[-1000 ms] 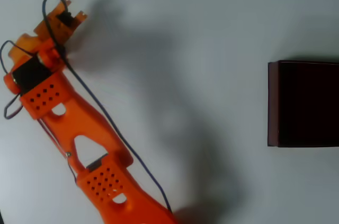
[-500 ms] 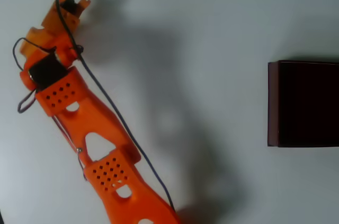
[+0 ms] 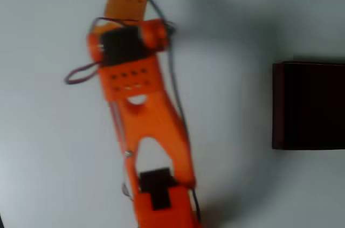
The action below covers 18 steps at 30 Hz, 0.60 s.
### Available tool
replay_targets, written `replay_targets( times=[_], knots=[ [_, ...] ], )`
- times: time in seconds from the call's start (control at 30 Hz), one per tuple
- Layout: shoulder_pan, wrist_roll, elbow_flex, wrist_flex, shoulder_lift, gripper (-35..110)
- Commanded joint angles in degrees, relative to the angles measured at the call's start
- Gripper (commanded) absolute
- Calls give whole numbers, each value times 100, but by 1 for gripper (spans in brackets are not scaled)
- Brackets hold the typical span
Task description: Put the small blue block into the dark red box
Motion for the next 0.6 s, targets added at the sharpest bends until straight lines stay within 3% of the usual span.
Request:
replay_targets(
  times=[0.0,0.23,0.57],
  knots=[
    [677,-1380,1002,149,1415,1],
    [2364,-3973,2417,-88,2716,1],
    [4711,-6917,4438,-1538,3656,0]
  ],
)
